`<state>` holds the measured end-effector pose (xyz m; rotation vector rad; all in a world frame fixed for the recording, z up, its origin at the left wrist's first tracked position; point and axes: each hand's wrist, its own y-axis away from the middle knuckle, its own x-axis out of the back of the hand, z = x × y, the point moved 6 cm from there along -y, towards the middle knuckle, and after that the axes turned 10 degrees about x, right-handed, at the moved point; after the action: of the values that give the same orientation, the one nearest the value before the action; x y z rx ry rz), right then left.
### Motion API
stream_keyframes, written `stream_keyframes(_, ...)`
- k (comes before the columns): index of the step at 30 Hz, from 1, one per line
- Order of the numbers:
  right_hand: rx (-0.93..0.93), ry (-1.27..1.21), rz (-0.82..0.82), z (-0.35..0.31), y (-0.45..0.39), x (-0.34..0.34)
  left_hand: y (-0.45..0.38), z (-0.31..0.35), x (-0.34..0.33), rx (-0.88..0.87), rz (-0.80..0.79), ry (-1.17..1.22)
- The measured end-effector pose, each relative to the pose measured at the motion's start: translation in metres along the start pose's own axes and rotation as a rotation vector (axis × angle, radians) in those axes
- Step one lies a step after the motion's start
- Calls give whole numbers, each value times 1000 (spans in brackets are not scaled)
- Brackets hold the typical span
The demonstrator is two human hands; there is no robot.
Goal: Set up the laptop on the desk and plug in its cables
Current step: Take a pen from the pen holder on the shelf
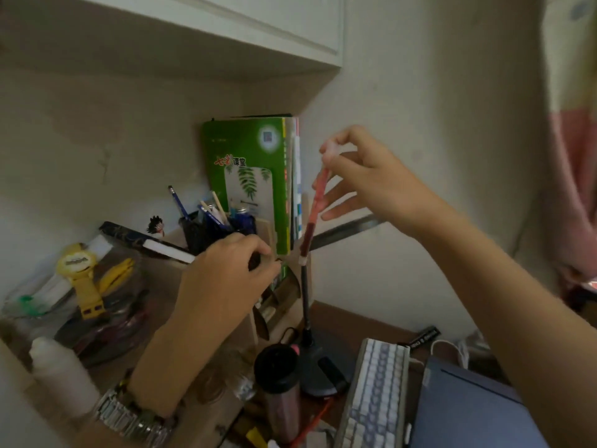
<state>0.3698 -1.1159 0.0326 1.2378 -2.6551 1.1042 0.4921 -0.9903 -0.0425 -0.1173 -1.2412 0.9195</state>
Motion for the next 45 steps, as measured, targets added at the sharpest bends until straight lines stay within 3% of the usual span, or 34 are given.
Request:
stream_keyframes(8,-106,60,113,20,111,88,66,83,-48,-95,-98,161)
stream_keyframes(18,-399,380,318,93,308,174,171,154,-169,-244,-491,211)
stream_keyframes(22,-573,390,364,117,390,186,211,173,-211,-296,-654,192)
stream_keyframes(30,-837,450,461,147,505,170,268,186,-261,-404,-813,131)
stream_keyframes(45,-1192,672,172,197,612,96,312,146,-303,-531,-936,-53)
